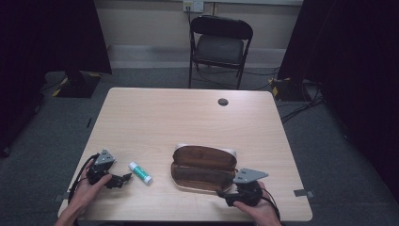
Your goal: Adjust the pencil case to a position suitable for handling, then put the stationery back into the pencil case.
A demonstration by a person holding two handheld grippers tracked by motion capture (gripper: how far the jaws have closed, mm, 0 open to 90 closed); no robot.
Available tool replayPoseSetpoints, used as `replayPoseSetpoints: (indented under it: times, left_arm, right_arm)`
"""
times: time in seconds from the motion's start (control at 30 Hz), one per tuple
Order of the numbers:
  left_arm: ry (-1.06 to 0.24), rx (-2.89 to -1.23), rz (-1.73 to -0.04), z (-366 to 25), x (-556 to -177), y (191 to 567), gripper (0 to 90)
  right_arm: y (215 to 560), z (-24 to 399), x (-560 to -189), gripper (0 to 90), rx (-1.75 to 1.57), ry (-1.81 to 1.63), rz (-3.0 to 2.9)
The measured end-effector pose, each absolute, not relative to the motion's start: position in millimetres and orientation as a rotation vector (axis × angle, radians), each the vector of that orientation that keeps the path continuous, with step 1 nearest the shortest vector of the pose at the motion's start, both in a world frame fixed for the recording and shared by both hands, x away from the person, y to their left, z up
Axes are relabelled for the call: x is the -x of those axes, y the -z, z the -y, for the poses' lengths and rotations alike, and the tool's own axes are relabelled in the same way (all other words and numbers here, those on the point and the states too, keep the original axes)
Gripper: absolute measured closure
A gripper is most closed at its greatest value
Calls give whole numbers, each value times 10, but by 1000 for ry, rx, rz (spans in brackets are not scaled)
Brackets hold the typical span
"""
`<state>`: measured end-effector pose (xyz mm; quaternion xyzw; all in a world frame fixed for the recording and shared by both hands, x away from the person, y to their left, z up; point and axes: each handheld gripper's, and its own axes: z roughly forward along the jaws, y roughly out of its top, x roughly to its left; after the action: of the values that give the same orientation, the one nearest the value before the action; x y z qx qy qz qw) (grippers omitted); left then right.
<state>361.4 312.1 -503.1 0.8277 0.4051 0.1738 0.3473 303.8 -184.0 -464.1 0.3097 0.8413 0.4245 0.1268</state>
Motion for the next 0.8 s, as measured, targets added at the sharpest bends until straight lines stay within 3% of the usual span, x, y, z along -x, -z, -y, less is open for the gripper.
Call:
replayPoseSetpoints:
  times: [0.17, 0.37, 0.8]
  left_arm:
    - [-451, -2147, -1052, -3121, -3614, 5030, 6]
    - [-440, -2160, -1069, -3107, -3609, 5013, 11]
    - [-434, -2144, -1054, -3148, -3583, 4983, 157]
  right_arm:
    - [4645, 2141, -3082, 347, -1074, -1196, -2307]
    - [4765, 2428, -3388, 329, -1217, -1064, -2214]
    - [4961, 2486, -3593, 259, -1293, -956, -2215]
